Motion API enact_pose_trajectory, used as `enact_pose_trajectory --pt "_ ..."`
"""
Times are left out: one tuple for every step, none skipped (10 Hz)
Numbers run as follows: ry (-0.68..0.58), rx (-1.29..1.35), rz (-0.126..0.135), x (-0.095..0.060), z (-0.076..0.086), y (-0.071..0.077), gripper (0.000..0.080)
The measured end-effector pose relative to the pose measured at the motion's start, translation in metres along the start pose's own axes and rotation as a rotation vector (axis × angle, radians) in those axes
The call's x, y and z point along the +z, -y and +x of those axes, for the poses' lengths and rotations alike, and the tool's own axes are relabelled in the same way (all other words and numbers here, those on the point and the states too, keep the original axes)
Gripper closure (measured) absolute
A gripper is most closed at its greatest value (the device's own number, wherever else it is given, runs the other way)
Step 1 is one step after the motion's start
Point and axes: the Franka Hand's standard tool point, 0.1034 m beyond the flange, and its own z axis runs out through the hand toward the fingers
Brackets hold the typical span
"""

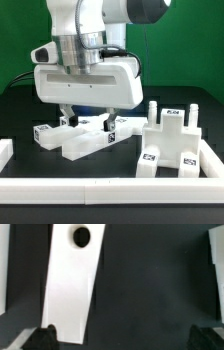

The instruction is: Assemble chair

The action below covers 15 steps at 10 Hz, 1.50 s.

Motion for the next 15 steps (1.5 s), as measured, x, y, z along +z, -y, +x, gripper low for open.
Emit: enact_pose_trajectory --pt "0.004 0.004 -0.002 0.002 -0.001 -0.002 0.0151" --pt "0.047 0.055 -0.013 0.009 -0.010 -0.009 0.0151" --pt "0.071 0.098 -0.024 0.016 -0.017 -0.012 0.0151" --pt "0.085 0.103 -0.038 0.024 -0.026 -0.017 0.0151" --pt "0.068 0.100 -0.045 0.029 -0.025 -0.022 0.0151" --pt "0.065 0.107 -0.044 0.031 -0.024 -0.024 0.0151" --pt "0.066 0.105 -0.043 0.030 -0.024 -0.023 0.0151" --pt "0.066 0.105 -0.044 0.031 -0.024 -0.023 0.0151" --pt "0.065 0.113 -0.048 0.034 -0.027 -0.022 0.0151" --pt "0.074 0.112 -0.059 0.041 -0.034 -0.020 0.0151" --pt "0.075 0.107 -0.059 0.041 -0.034 -0.019 0.0151" --pt "0.075 0.108 -0.059 0.041 -0.034 -0.020 0.0247" --pt "0.076 0.108 -0.060 0.042 -0.034 -0.020 0.0381" --pt "0.076 0.108 -0.060 0.042 -0.034 -0.020 0.0381" --pt "0.076 0.108 -0.060 0.042 -0.034 -0.020 0.0520"
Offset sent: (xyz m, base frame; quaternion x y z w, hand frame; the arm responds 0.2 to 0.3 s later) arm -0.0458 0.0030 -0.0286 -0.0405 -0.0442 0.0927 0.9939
